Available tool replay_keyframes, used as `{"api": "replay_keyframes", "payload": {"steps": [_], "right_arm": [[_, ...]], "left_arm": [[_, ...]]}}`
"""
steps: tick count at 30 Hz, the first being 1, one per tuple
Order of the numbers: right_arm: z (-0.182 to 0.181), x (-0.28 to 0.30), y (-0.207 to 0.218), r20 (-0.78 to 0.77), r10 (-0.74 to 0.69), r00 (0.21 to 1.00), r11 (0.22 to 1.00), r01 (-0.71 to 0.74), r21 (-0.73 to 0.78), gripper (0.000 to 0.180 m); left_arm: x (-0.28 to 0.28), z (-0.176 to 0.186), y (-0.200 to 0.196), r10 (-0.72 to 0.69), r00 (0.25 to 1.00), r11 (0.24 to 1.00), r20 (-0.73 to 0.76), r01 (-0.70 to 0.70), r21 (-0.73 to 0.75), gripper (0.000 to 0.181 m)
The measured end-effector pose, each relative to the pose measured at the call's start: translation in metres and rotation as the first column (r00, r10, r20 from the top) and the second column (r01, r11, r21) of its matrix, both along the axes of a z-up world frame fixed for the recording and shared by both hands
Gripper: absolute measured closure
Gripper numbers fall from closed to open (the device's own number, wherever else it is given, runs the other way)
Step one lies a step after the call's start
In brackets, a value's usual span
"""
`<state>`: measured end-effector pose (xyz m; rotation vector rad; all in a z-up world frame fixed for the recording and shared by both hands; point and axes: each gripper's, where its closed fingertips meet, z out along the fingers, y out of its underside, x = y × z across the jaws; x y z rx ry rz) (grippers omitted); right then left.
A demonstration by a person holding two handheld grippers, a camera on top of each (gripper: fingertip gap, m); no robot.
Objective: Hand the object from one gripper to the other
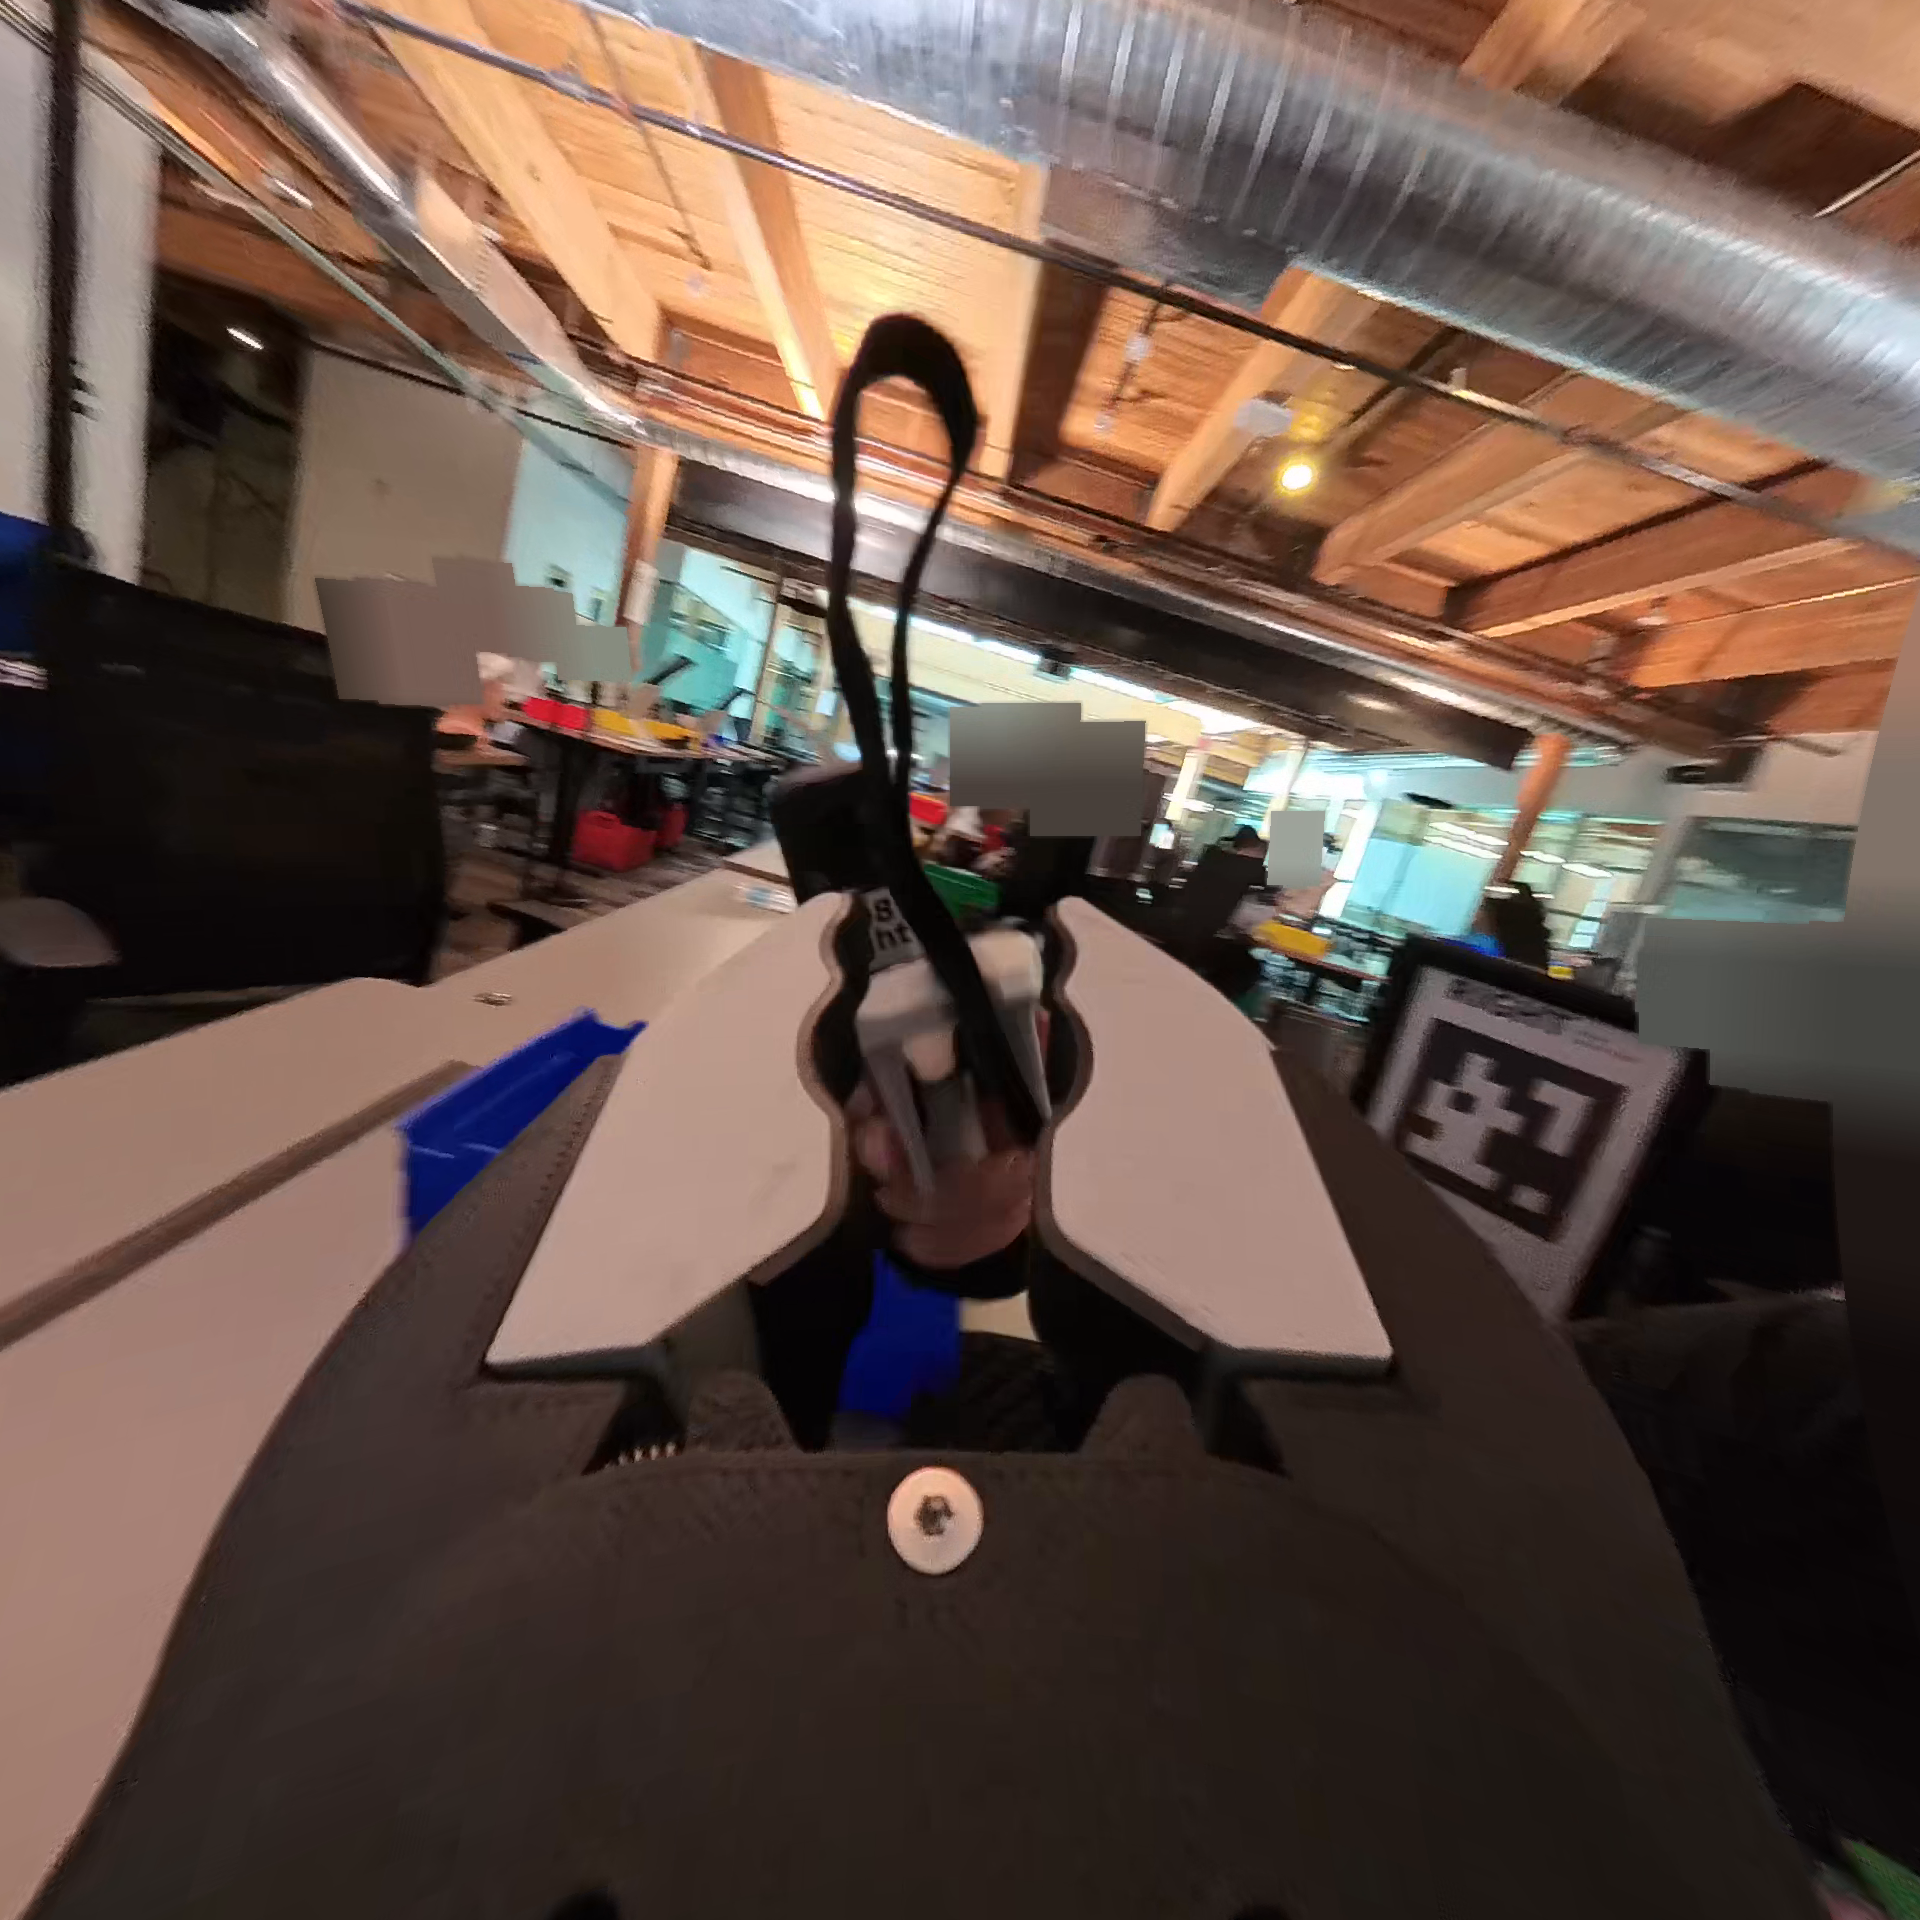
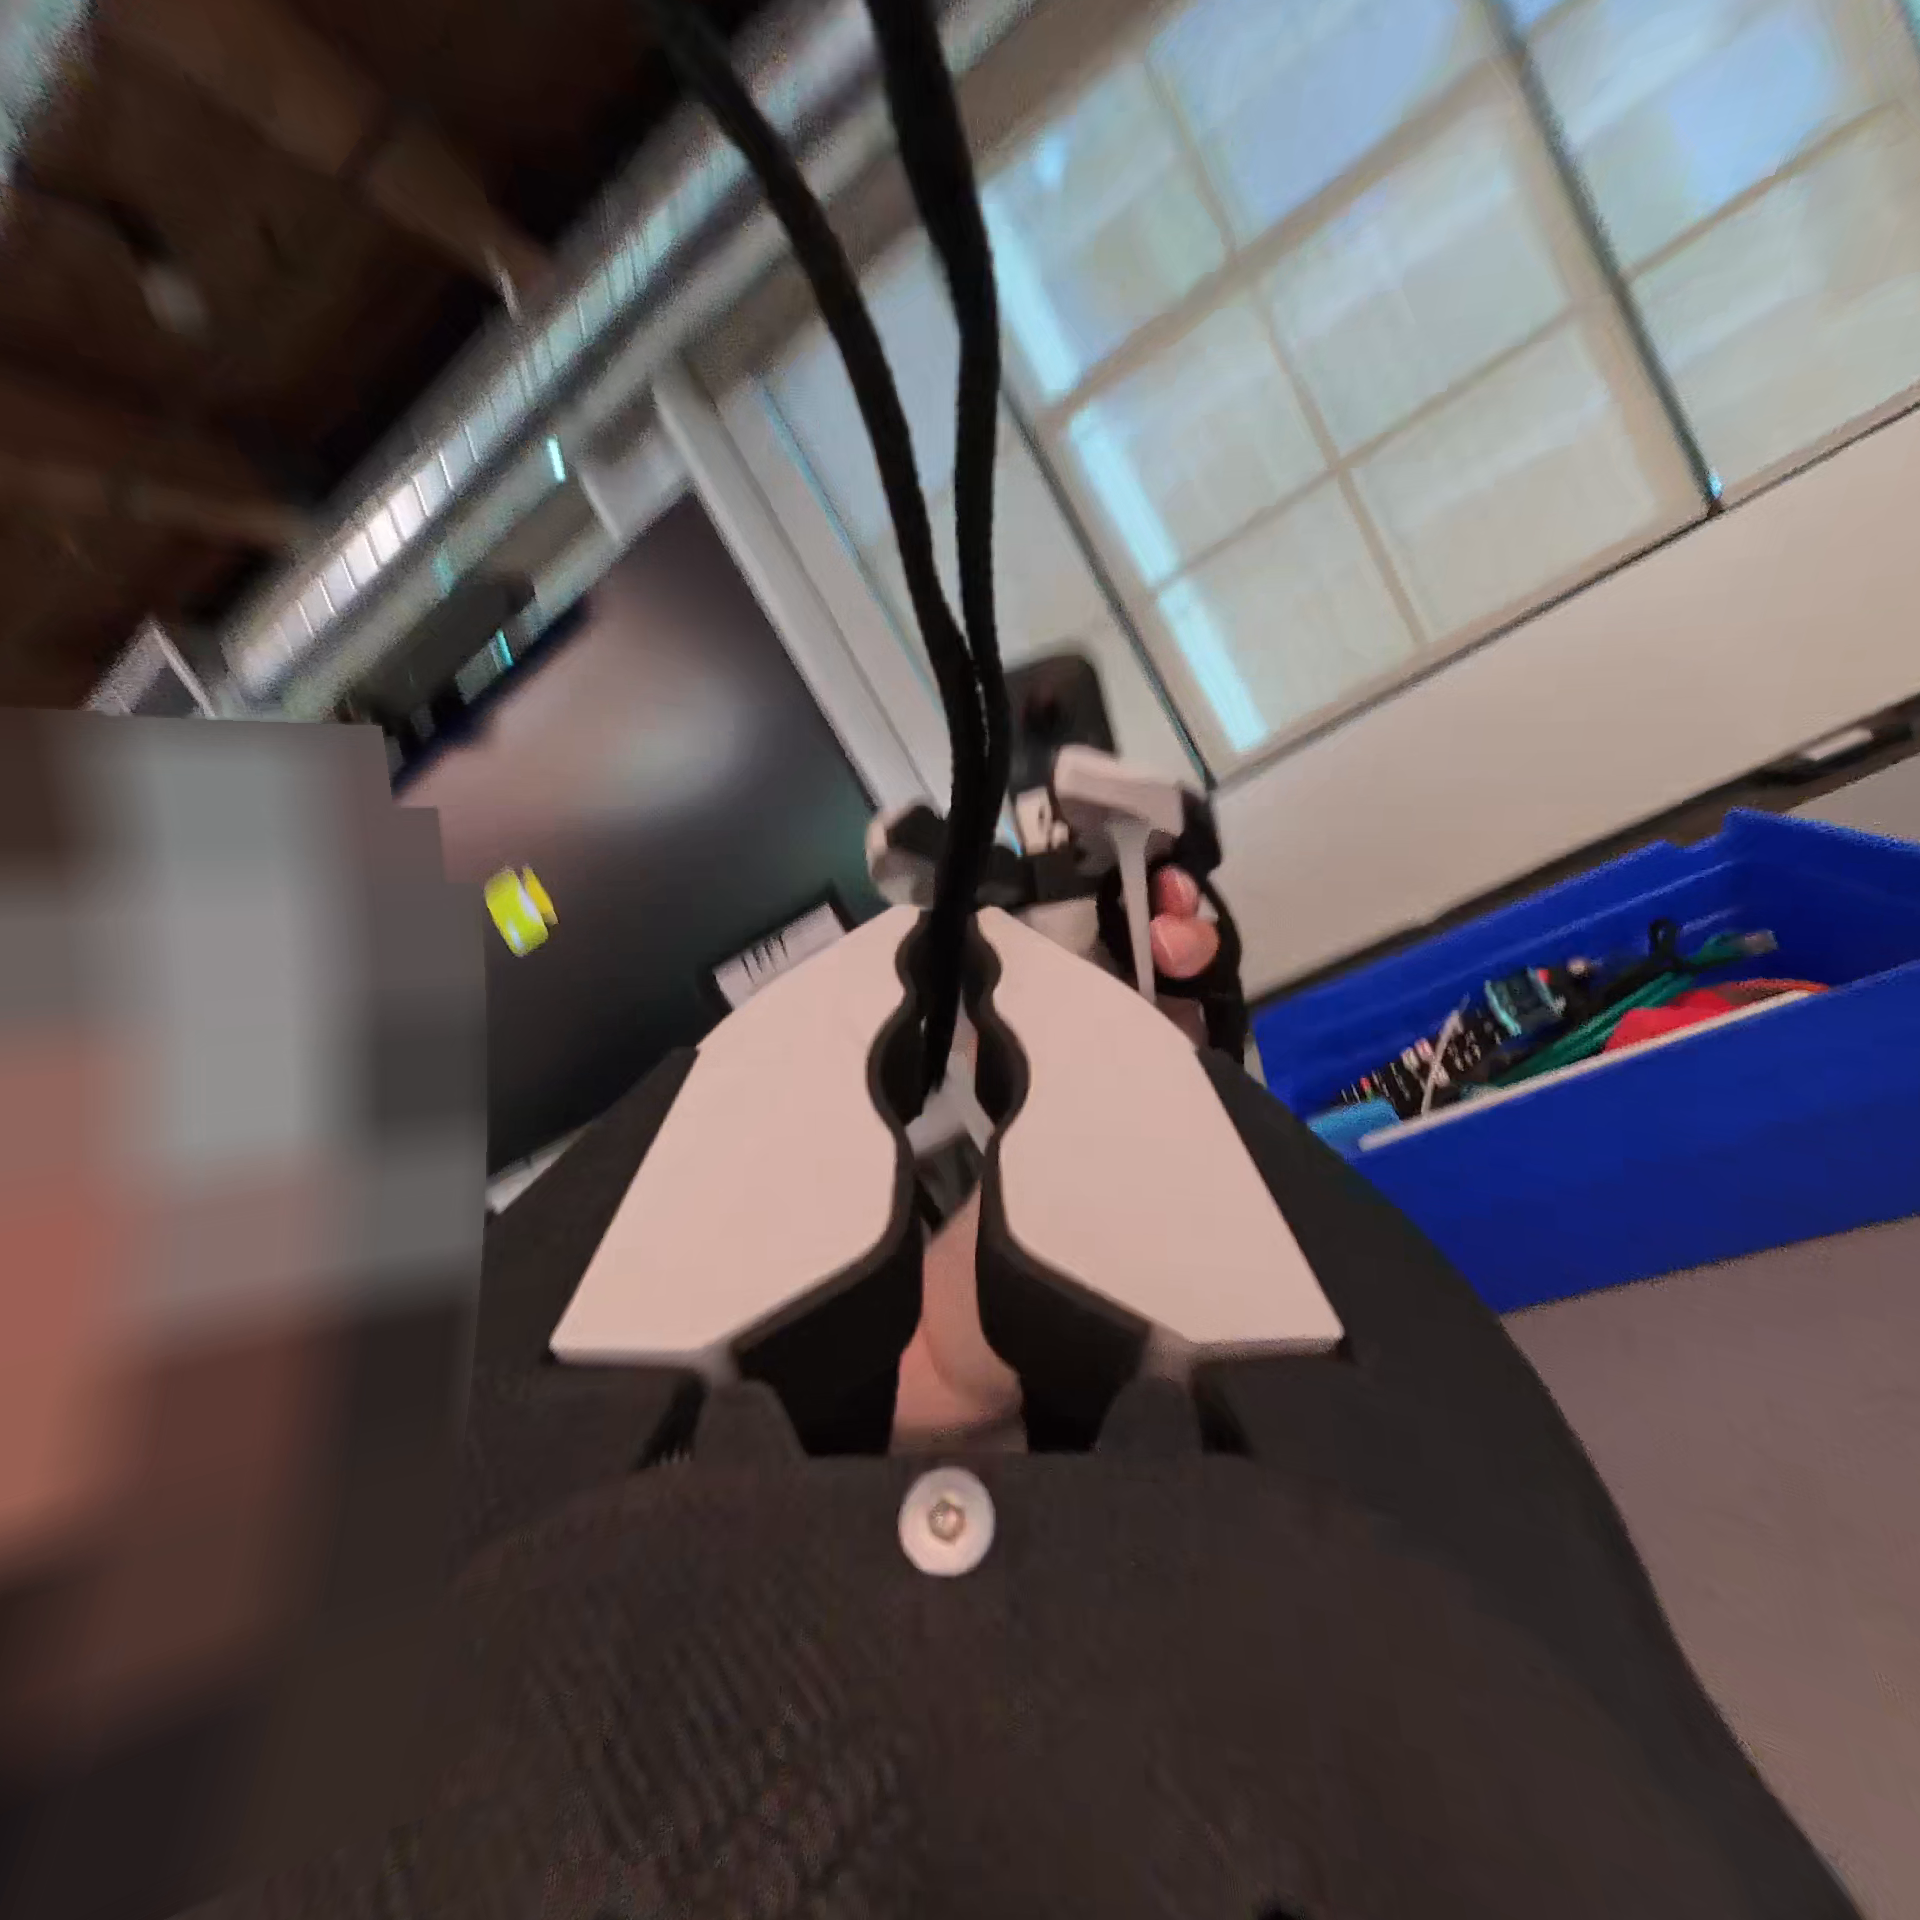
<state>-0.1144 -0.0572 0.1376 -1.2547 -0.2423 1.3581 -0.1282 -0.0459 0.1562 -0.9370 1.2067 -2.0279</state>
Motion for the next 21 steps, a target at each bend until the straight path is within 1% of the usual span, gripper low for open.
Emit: {"api": "replay_keyframes", "payload": {"steps": [2, 3, 5, 7, 8, 10, 12, 13, 14, 15, 16, 18, 19, 21], "right_arm": [[0.010, 0.048, -0.001, -0.197, -0.066, 0.978, 0.998, 0.061, -0.031, 0.175], [0.012, 0.071, -0.002, -0.265, -0.107, 0.958, 0.994, 0.099, -0.042, 0.175], [0.010, 0.116, -0.007, -0.338, -0.212, 0.917, 0.977, 0.204, -0.060, 0.175], [0.005, 0.155, -0.015, -0.367, -0.309, 0.878, 0.951, 0.295, -0.093, 0.175], [0.005, 0.170, -0.021, -0.360, -0.336, 0.870, 0.942, 0.320, -0.104, 0.175], [-0.001, 0.190, -0.038, -0.272, -0.350, 0.897, 0.937, 0.326, -0.128, 0.175], [-0.019, 0.203, -0.056, -0.099, -0.359, 0.928, 0.923, 0.338, -0.185, 0.175], [-0.035, 0.211, -0.063, 0.010, -0.385, 0.923, 0.896, 0.377, -0.234, 0.175], [-0.056, 0.222, -0.069, 0.127, -0.417, 0.900, 0.848, 0.436, -0.302, 0.175], [-0.080, 0.234, -0.075, 0.244, -0.437, 0.865, 0.779, 0.500, -0.378, 0.175], [-0.107, 0.244, -0.082, 0.357, -0.427, 0.831, 0.700, 0.554, -0.451, 0.175], [-0.159, 0.256, -0.101, 0.537, -0.314, 0.783, 0.541, 0.612, -0.577, 0.173], [-0.182, 0.259, -0.112, 0.590, -0.237, 0.772, 0.465, 0.624, -0.629, 0.173], [-0.219, 0.258, -0.133, 0.623, -0.082, 0.778, 0.334, 0.610, -0.718, 0.173]], "left_arm": [[-0.003, 0.003, 0.009, 0.066, 0.998, 0.997, 0.019, -0.067, 0.030, 0.147], [-0.004, 0.004, 0.012, 0.092, 0.995, 0.994, 0.022, -0.093, 0.051, 0.145], [-0.004, 0.003, 0.016, 0.147, 0.989, 0.984, 0.019, -0.148, 0.104, 0.142], [-0.004, 0.003, 0.016, 0.172, 0.985, 0.975, 0.019, -0.173, 0.137, 0.140], [-0.004, 0.003, 0.015, 0.173, 0.985, 0.974, 0.017, -0.174, 0.144, 0.140], [-0.004, 0.003, 0.014, 0.166, 0.986, 0.976, 0.004, -0.165, 0.141, 0.141], [-0.004, 0.002, 0.013, 0.154, 0.988, 0.979, -0.008, -0.151, 0.136, 0.142], [-0.004, 0.002, 0.013, 0.149, 0.989, 0.980, -0.013, -0.146, 0.135, 0.142], [-0.003, 0.001, 0.014, 0.147, 0.989, 0.981, -0.018, -0.143, 0.134, 0.142], [-0.003, 0.001, 0.014, 0.146, 0.989, 0.981, -0.023, -0.141, 0.133, 0.142], [-0.002, 0.000, 0.015, 0.143, 0.989, 0.982, -0.029, -0.138, 0.132, 0.143], [-0.001, -0.003, 0.016, 0.135, 0.990, 0.984, -0.048, -0.128, 0.128, 0.144], [0.000, -0.005, 0.016, 0.130, 0.990, 0.985, -0.060, -0.122, 0.124, 0.144], [0.000, -0.006, 0.017, 0.122, 0.989, 0.986, -0.079, -0.112, 0.121, 0.143]]}}
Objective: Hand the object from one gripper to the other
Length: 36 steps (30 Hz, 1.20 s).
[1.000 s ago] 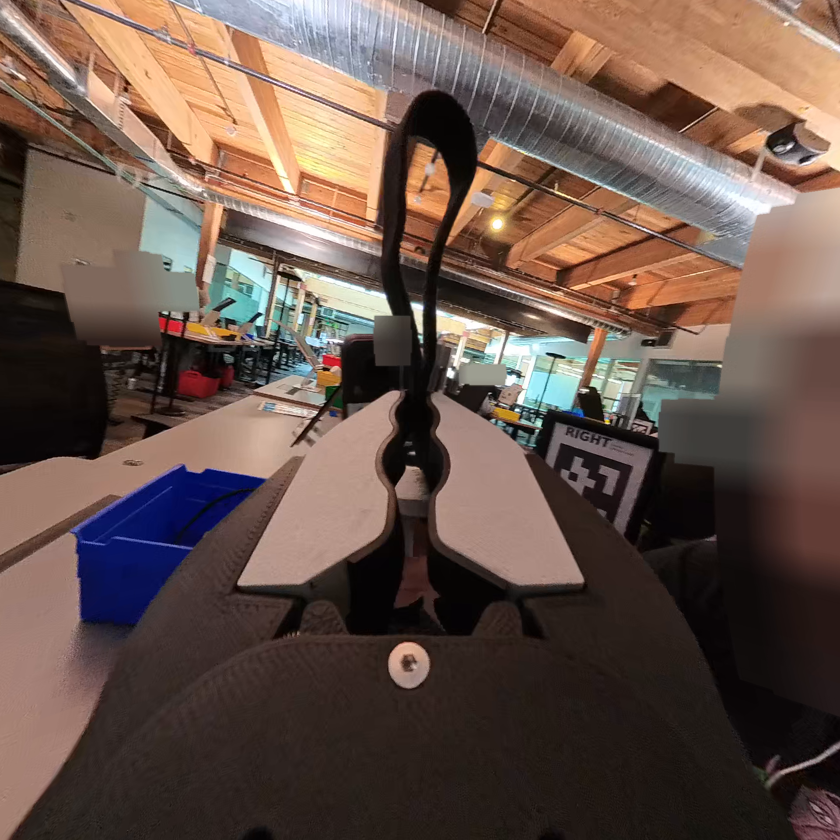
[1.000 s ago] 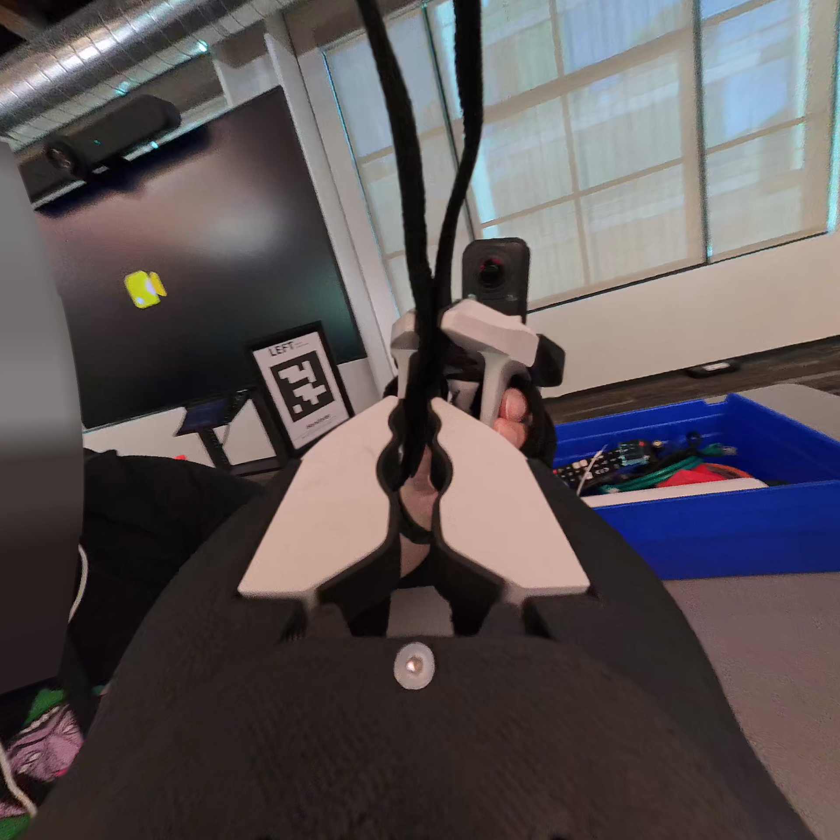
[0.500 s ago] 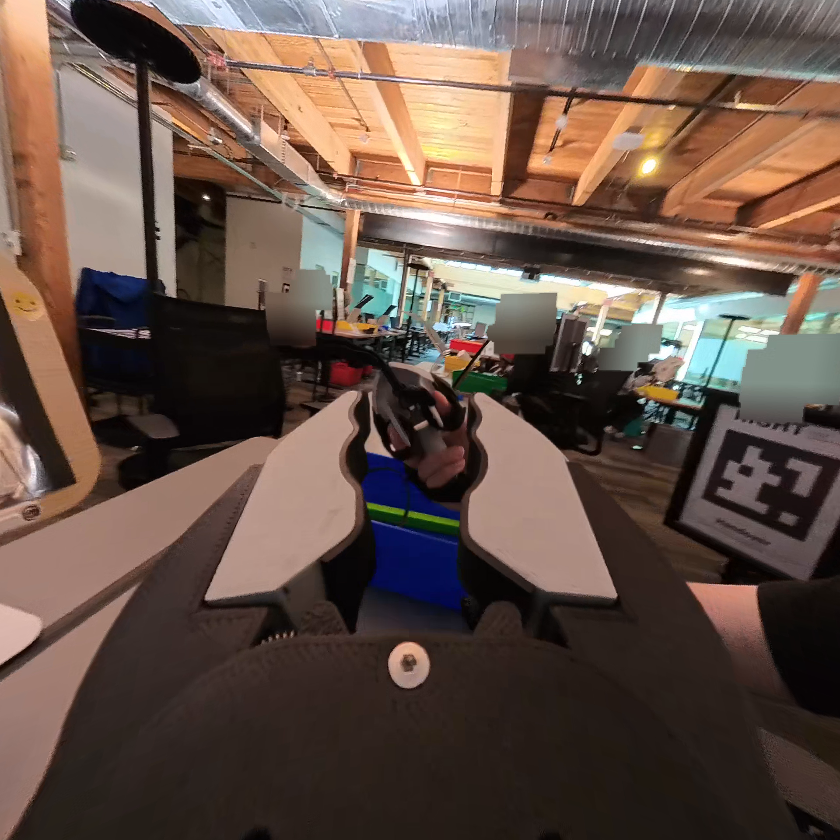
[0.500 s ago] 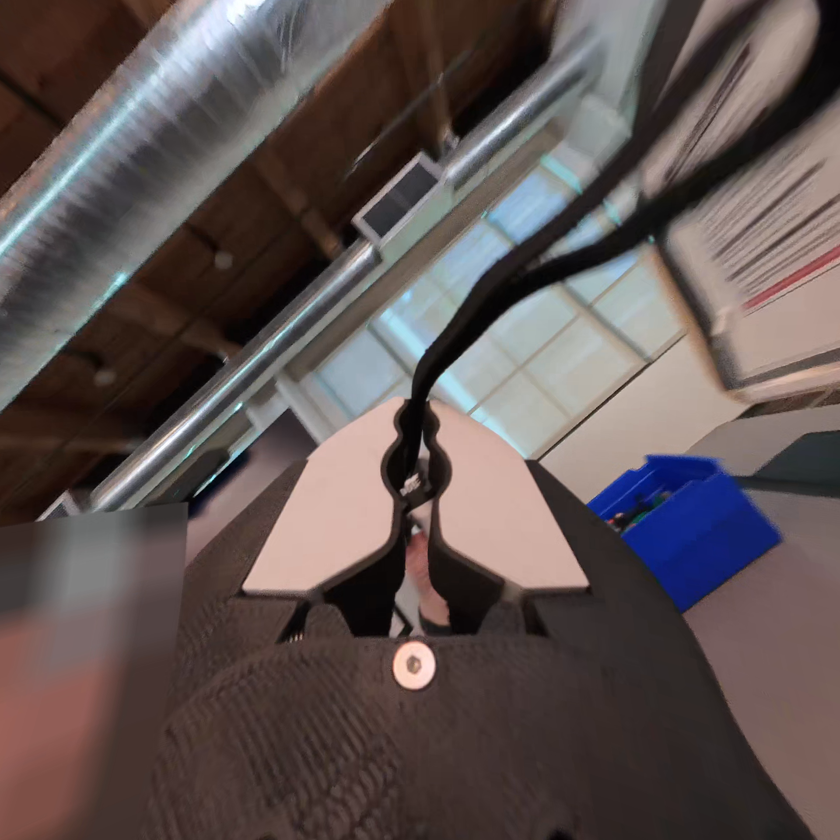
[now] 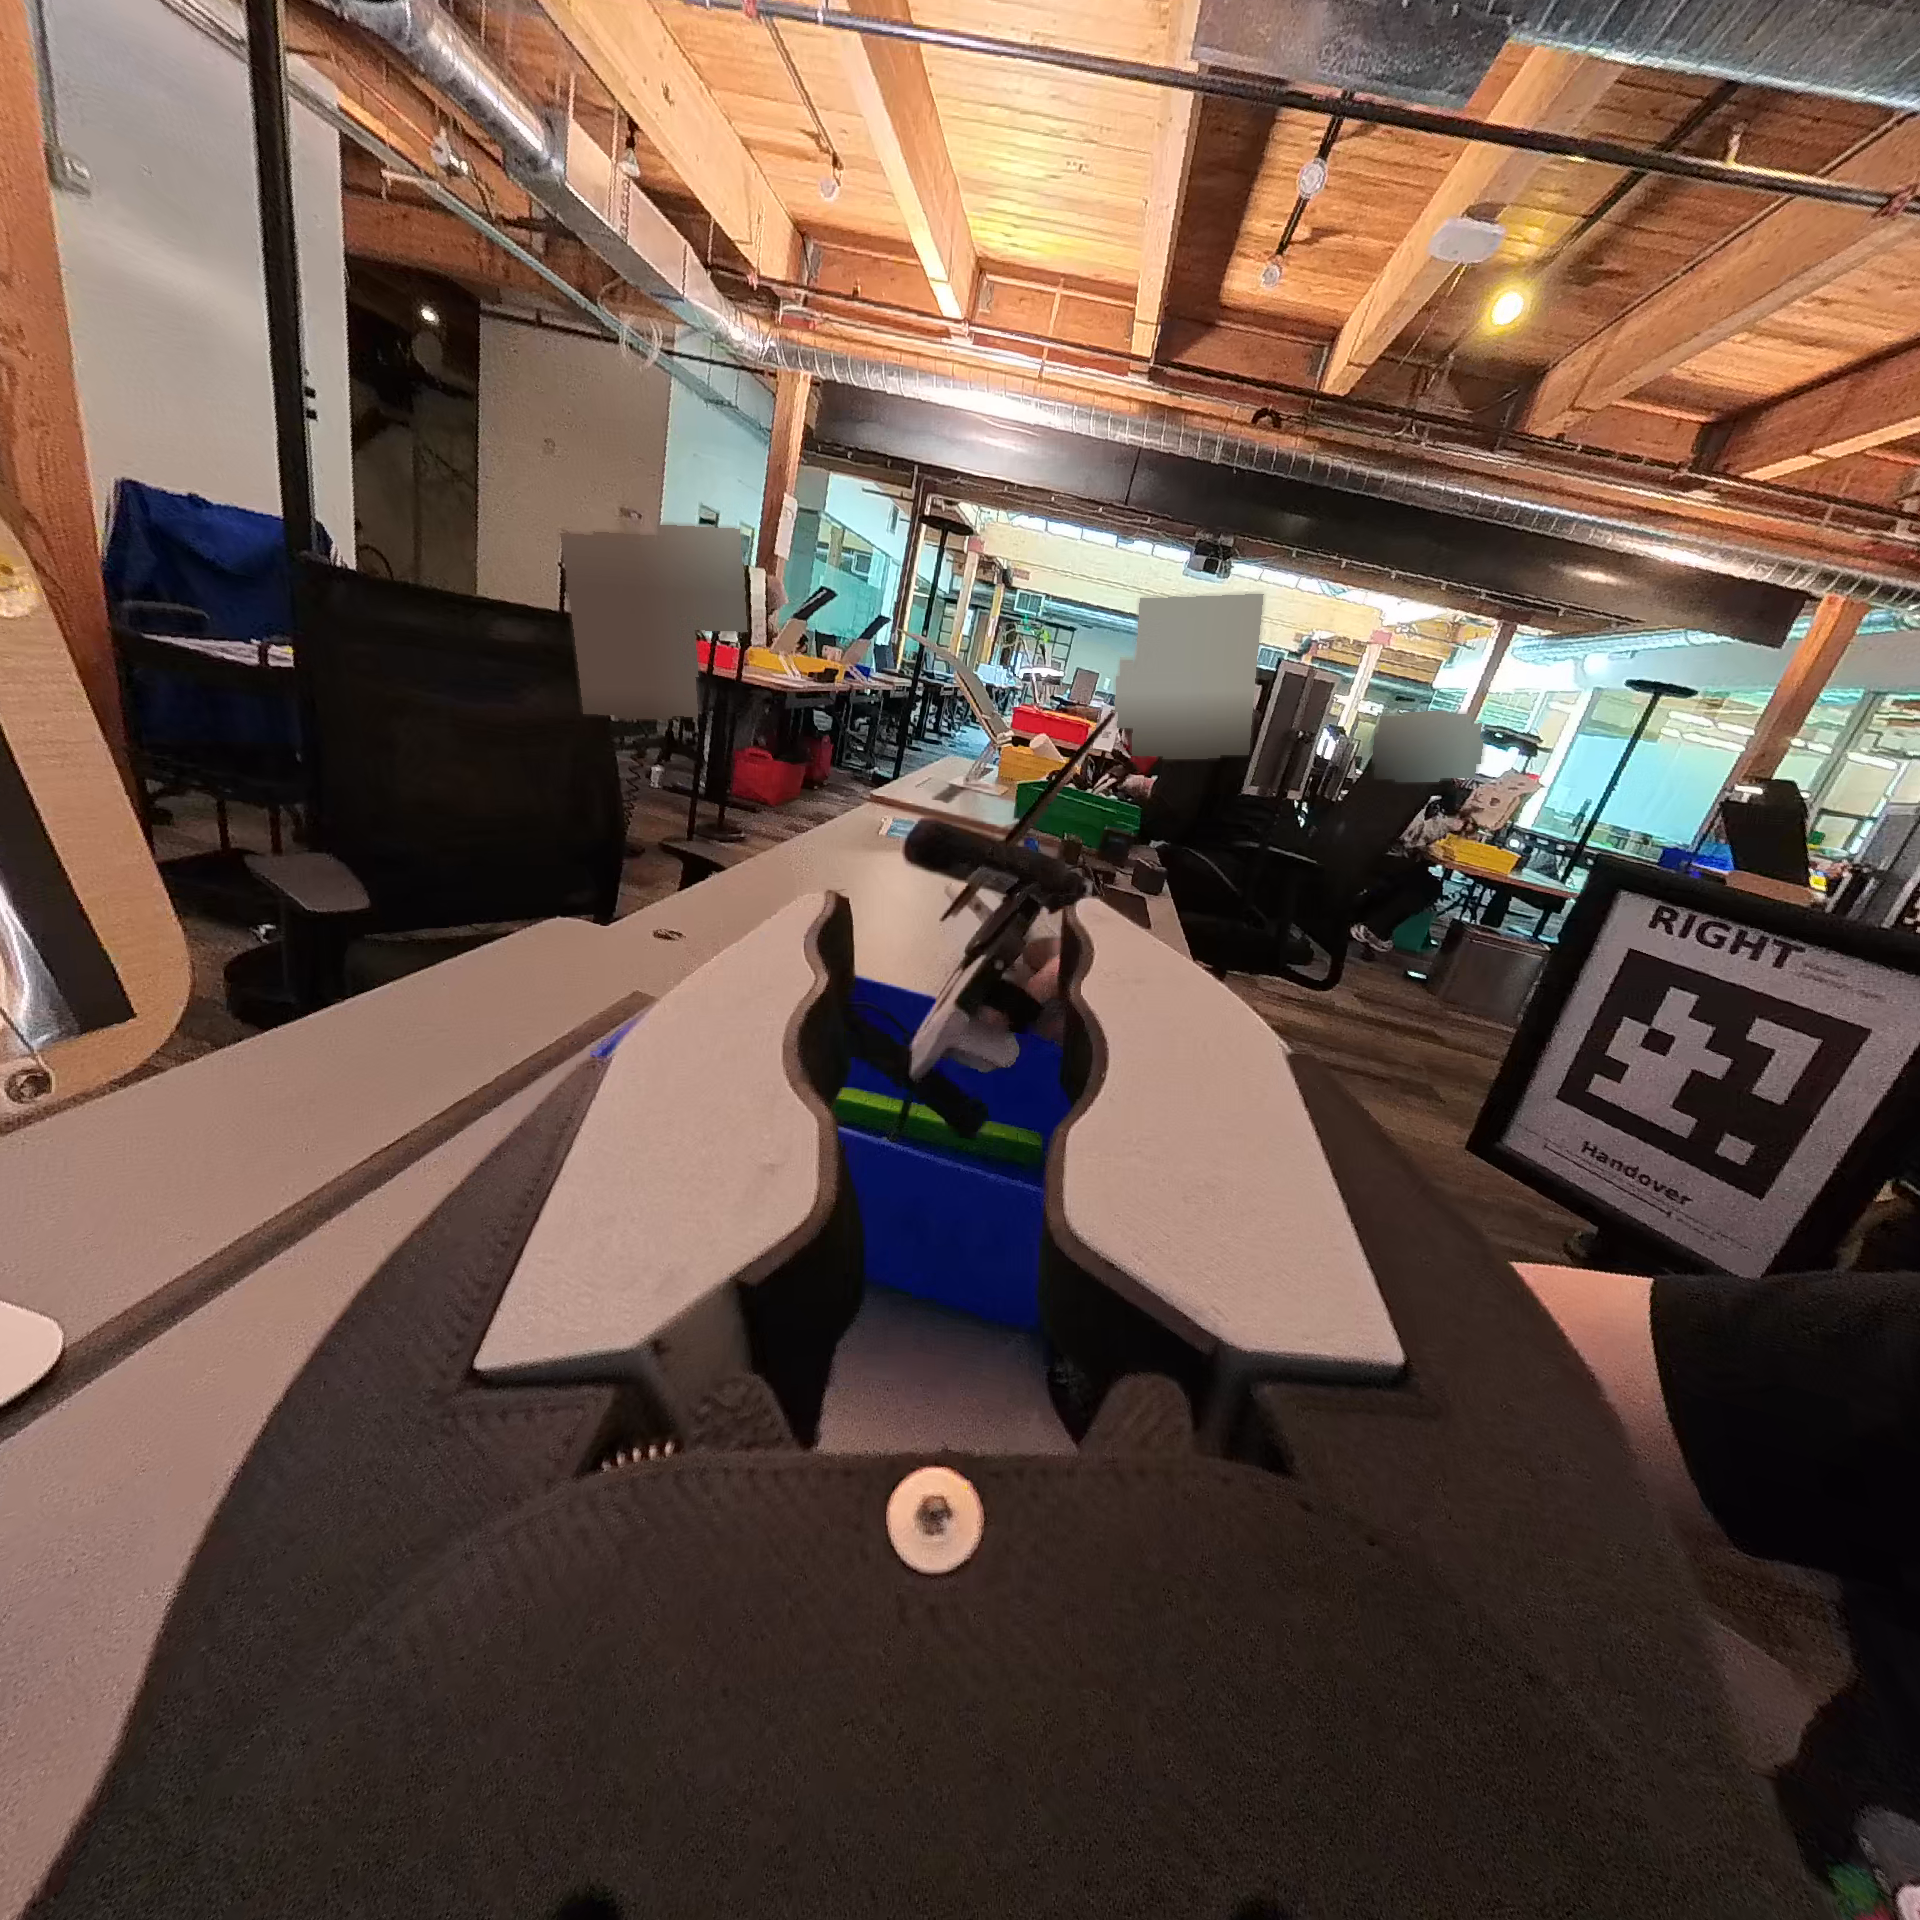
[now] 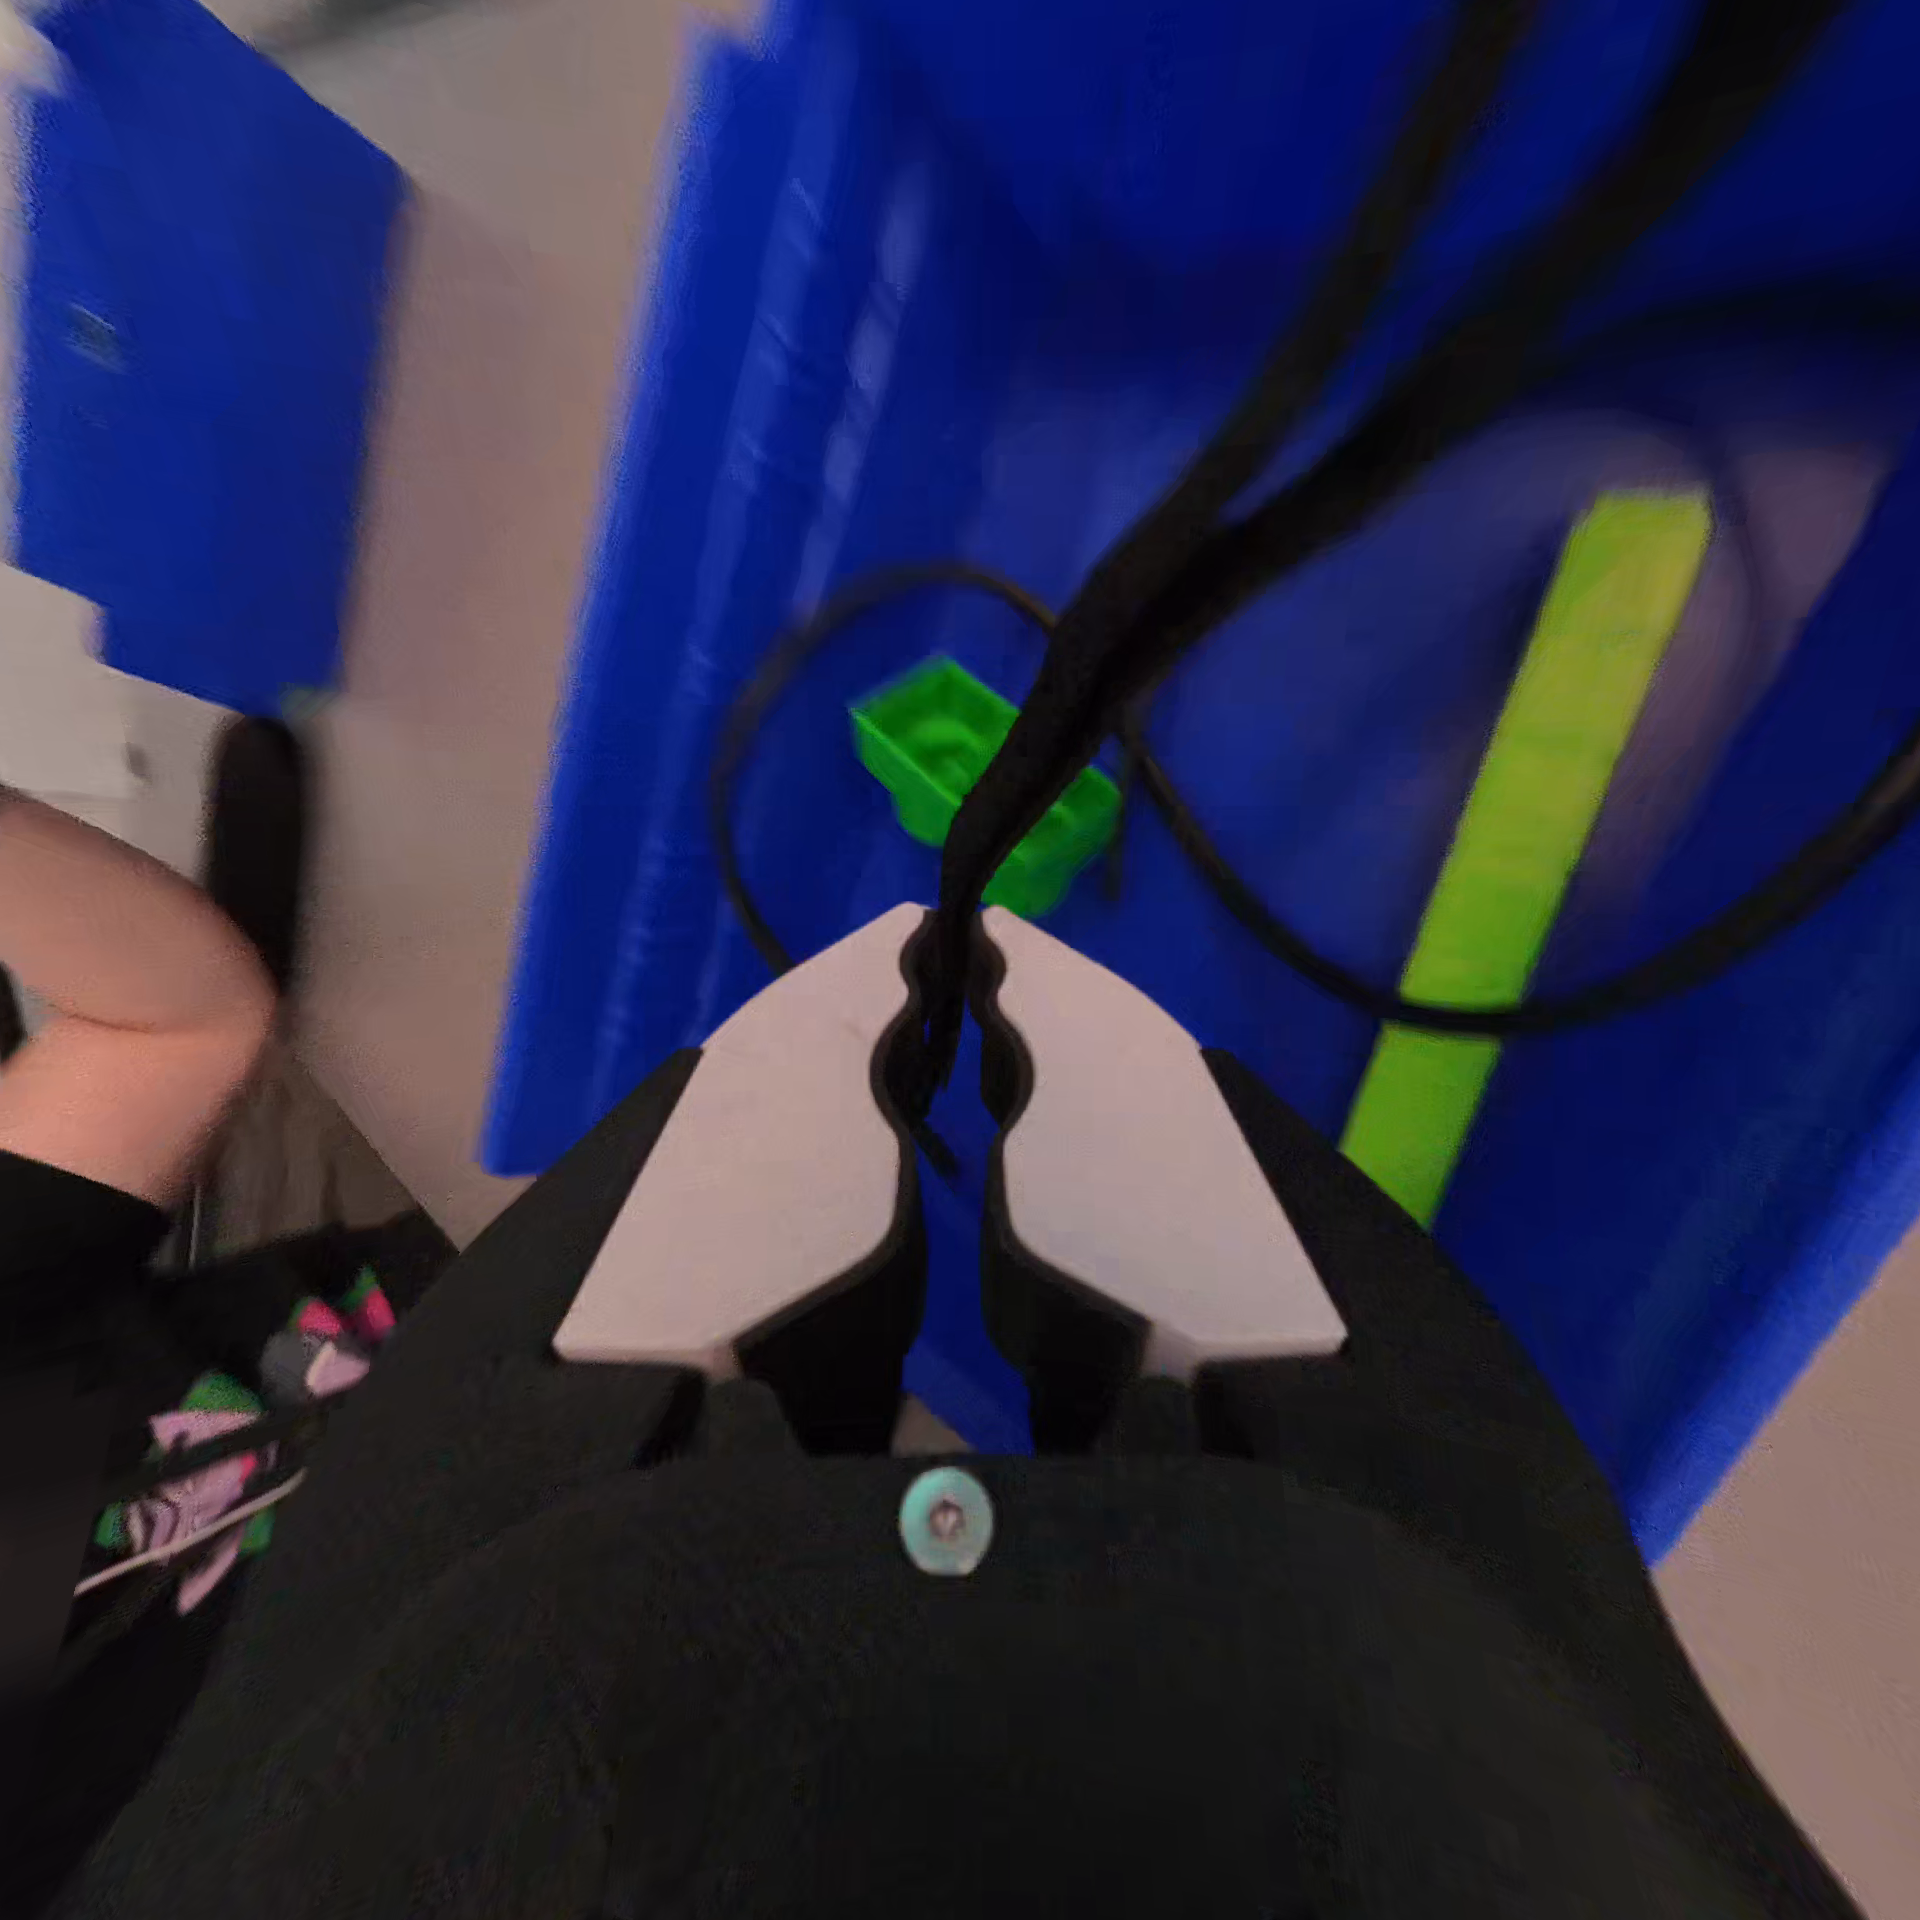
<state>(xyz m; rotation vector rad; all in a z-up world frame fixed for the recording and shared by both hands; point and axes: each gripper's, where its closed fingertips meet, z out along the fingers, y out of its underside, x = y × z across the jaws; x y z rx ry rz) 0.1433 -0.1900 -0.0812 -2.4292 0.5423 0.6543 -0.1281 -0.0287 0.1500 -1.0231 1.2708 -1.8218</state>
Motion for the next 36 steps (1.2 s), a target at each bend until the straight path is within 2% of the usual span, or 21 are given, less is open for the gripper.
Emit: {"api": "replay_keyframes", "payload": {"steps": [4, 8, 9, 10, 12, 15, 18, 20, 22, 25, 28, 31, 33, 36], "right_arm": [[-0.040, 0.008, -0.025, 0.047, -0.008, 0.999, 0.965, 0.021, -0.262, 0.173], [-0.044, 0.004, -0.030, 0.061, 0.004, 0.998, 0.948, 0.015, -0.318, 0.171], [-0.044, 0.005, -0.033, 0.079, 0.004, 0.997, 0.941, 0.023, -0.339, 0.167], [-0.043, 0.005, -0.036, 0.089, -0.001, 0.996, 0.933, 0.033, -0.358, 0.155], [-0.035, 0.003, -0.039, 0.090, -0.022, 0.996, 0.925, 0.054, -0.375, 0.146], [-0.012, 0.003, -0.036, 0.128, -0.062, 0.990, 0.943, 0.100, -0.316, 0.142], [0.021, 0.007, -0.027, 0.242, -0.083, 0.967, 0.970, 0.134, -0.204, 0.142], [0.047, 0.011, -0.017, 0.337, -0.115, 0.934, 0.982, 0.158, -0.101, 0.141], [0.071, 0.007, -0.007, 0.386, -0.142, 0.912, 0.988, 0.154, 0.000, 0.141], [0.097, 0.001, 0.007, 0.444, -0.157, 0.882, 0.986, 0.114, 0.122, 0.142], [0.106, -0.003, 0.016, 0.463, -0.162, 0.872, 0.981, 0.093, 0.169, 0.143], [0.107, -0.001, 0.020, 0.473, -0.165, 0.866, 0.980, 0.090, 0.177, 0.144], [0.106, 0.000, 0.021, 0.473, -0.161, 0.866, 0.981, 0.087, 0.174, 0.145], [0.104, 0.001, 0.021, 0.464, -0.159, 0.871, 0.982, 0.088, 0.170, 0.145]], "left_arm": [[-0.005, 0.001, 0.006, 0.024, 0.999, 0.999, -0.026, -0.023, 0.037, 0.143], [-0.017, 0.007, 0.018, 0.064, 0.997, 0.996, -0.043, -0.061, 0.066, 0.137], [-0.020, 0.007, 0.025, 0.087, 0.994, 0.994, -0.063, -0.082, 0.077, 0.133], [-0.025, 0.006, 0.033, 0.120, 0.988, 0.989, -0.092, -0.111, 0.097, 0.128], [-0.037, -0.003, 0.060, 0.249, 0.951, 0.959, -0.181, -0.216, 0.183, 0.122], [-0.066, -0.034, 0.113, 0.503, 0.801, 0.842, -0.324, -0.371, 0.392, 0.124], [-0.108, -0.071, 0.175, 0.732, 0.521, 0.676, -0.439, -0.476, 0.562, 0.133], [-0.132, -0.099, 0.199, 0.751, 0.375, 0.659, -0.543, -0.476, 0.583, 0.135], [-0.149, -0.126, 0.215, 0.710, 0.268, 0.683, -0.651, -0.486, 0.545, 0.136], [-0.173, -0.162, 0.241, 0.673, 0.090, 0.666, -0.735, -0.506, 0.548, 0.135], [-0.176, -0.181, 0.258, 0.655, 0.042, 0.654, -0.755, -0.531, 0.538, 0.136], [-0.179, -0.187, 0.281, 0.693, -0.011, 0.586, -0.721, -0.573, 0.573, 0.134], [-0.182, -0.192, 0.292, 0.733, -0.049, 0.546, -0.678, -0.552, 0.630, 0.132], [-0.180, -0.203, 0.291, 0.721, -0.048, 0.574, -0.691, -0.516, 0.635, 0.129]]}}
